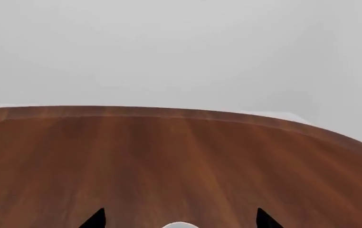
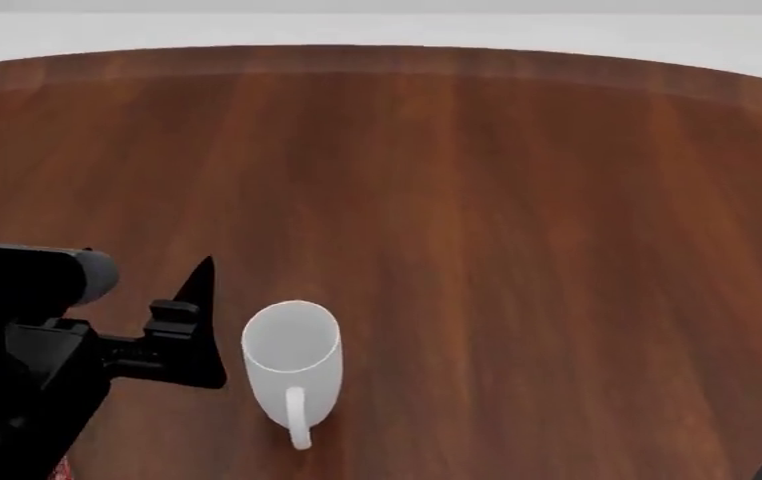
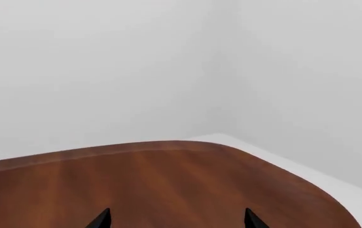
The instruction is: Put the white mug on the plate.
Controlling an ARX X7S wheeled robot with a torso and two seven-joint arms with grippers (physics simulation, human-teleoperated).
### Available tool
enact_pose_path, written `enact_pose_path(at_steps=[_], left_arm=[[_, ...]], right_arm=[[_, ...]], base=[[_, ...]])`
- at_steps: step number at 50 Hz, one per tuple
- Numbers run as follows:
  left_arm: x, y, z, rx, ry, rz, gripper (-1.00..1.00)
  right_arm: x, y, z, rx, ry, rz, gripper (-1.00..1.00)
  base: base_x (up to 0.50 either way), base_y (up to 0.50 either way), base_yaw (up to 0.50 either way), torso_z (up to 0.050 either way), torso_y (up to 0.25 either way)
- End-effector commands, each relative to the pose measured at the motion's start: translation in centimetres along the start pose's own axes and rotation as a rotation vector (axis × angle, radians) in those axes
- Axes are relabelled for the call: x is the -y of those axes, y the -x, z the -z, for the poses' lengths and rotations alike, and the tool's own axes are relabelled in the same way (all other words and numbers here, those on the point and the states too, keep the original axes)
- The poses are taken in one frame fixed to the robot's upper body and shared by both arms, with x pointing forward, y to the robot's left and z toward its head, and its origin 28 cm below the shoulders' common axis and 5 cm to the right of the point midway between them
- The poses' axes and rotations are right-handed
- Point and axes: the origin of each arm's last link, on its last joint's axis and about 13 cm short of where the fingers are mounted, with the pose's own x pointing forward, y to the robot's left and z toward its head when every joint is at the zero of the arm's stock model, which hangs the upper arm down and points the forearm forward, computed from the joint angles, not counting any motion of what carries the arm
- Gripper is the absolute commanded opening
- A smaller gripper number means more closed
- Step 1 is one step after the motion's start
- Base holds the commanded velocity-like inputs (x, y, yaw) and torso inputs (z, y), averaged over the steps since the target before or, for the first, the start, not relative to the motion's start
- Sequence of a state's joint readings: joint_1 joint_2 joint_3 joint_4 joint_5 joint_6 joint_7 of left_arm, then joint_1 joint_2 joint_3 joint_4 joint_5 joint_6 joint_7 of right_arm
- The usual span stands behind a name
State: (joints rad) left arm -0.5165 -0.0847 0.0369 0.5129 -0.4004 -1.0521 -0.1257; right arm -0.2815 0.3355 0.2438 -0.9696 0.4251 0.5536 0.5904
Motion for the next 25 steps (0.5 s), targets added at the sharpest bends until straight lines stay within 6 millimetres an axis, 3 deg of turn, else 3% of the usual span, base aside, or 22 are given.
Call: enact_pose_path(at_steps=[1,4,13,25], left_arm=[[-0.05,0.00,0.11,0.002,-0.010,0.000,1.00],[-0.02,0.01,0.15,0.003,-0.012,0.003,1.00],[0.12,0.19,0.44,0.012,0.009,0.051,1.00],[0.31,0.48,0.48,0.014,-0.001,0.076,1.00]], right_arm=[[-0.03,-0.03,0.48,-0.014,-0.011,-0.010,1.00],[0.01,0.01,0.53,-0.014,-0.014,-0.011,1.00],[0.31,0.37,0.52,0.001,-0.024,-0.009,1.00],[0.45,0.55,0.54,0.007,-0.029,-0.011,1.00]], base=[[0.48,0.23,0.00,0.000,0.000],[0.47,0.19,0.00,0.000,0.000],[0.01,0.00,0.00,0.000,0.000],[0.00,0.00,0.00,0.000,-0.155]])
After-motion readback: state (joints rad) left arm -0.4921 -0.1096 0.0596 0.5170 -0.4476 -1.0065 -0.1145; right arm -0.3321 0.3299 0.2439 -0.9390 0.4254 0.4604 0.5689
